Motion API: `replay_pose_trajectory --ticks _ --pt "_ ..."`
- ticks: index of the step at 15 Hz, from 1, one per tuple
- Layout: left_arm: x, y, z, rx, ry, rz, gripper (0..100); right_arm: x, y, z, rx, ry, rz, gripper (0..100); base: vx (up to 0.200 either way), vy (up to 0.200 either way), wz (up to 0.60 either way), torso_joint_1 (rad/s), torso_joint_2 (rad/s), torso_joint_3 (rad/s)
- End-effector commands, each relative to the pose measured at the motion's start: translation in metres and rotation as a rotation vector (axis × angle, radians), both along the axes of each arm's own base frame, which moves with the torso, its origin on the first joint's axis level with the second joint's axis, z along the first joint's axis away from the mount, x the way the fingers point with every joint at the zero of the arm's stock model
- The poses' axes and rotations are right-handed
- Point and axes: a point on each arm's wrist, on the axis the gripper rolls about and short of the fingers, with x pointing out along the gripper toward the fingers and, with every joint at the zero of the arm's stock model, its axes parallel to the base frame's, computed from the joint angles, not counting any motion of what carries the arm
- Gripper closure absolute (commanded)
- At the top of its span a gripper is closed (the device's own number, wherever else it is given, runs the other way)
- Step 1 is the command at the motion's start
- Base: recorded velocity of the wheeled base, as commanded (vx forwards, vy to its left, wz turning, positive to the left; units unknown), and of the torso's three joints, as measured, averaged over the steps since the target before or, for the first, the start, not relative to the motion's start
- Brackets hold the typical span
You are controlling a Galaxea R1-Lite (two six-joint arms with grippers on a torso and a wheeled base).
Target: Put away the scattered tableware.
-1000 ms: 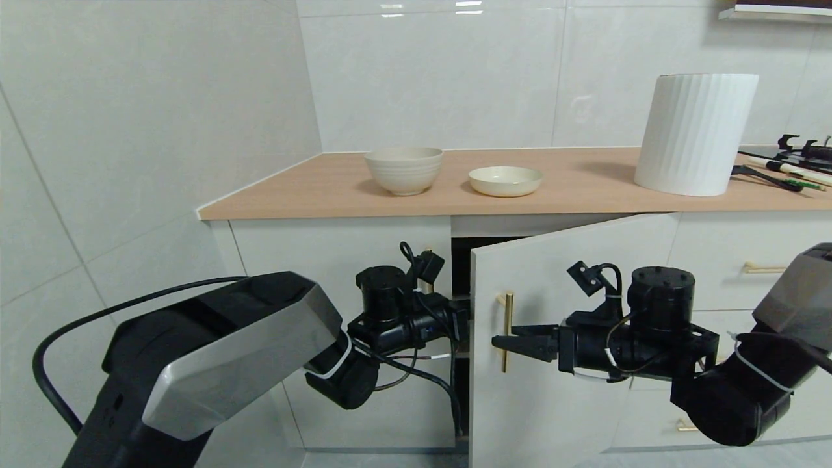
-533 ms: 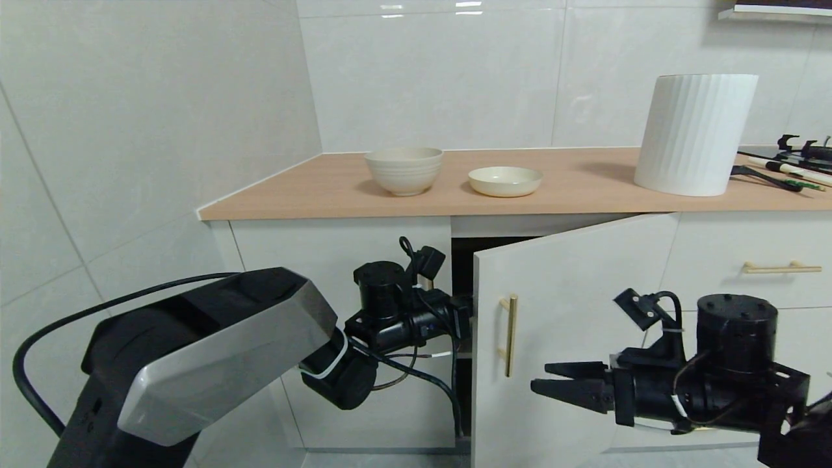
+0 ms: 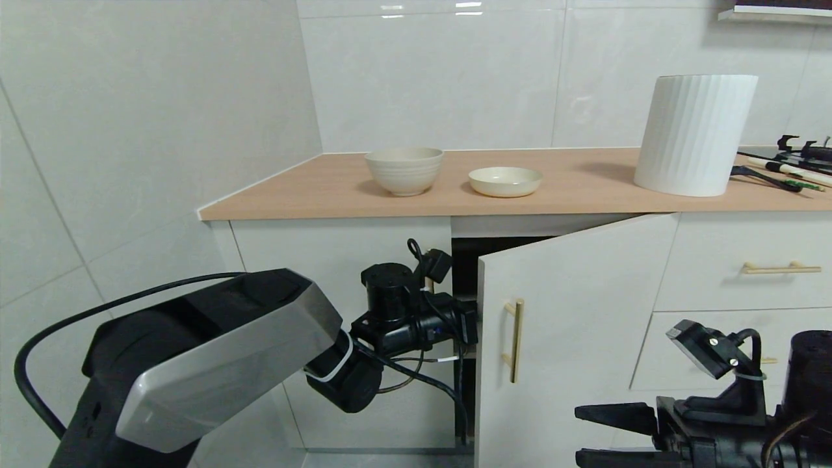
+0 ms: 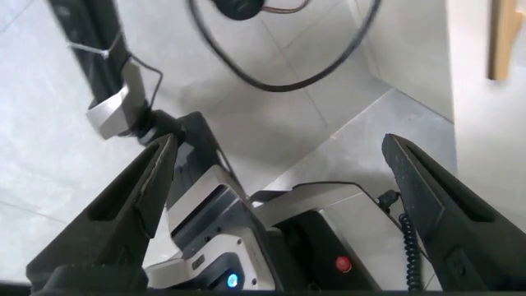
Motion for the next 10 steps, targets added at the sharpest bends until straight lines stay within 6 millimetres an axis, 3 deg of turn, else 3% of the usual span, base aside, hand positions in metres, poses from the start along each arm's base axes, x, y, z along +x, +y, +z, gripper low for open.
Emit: replay_pose_trajectory --ticks 1,3,10 --pt "0.001 -0.003 0.003 -0.004 -0.005 -0.006 100 -0.006 -0.002 0.004 0.009 -0.018 0.004 0 -0.2 0.0 0.0 0.002 0.01 -0.002" --pt "0.001 -0.007 0.007 -0.004 -0.005 -0.012 100 -0.007 -0.003 0.003 0.007 -0.016 0.006 0 -0.2 0.0 0.0 0.002 0.01 0.002" --pt "0.002 -0.018 0.012 0.005 0.007 -0.03 100 -0.01 -0.003 0.004 0.009 -0.018 0.01 0 0.0 0.0 0.0 0.0 0.0 0.0"
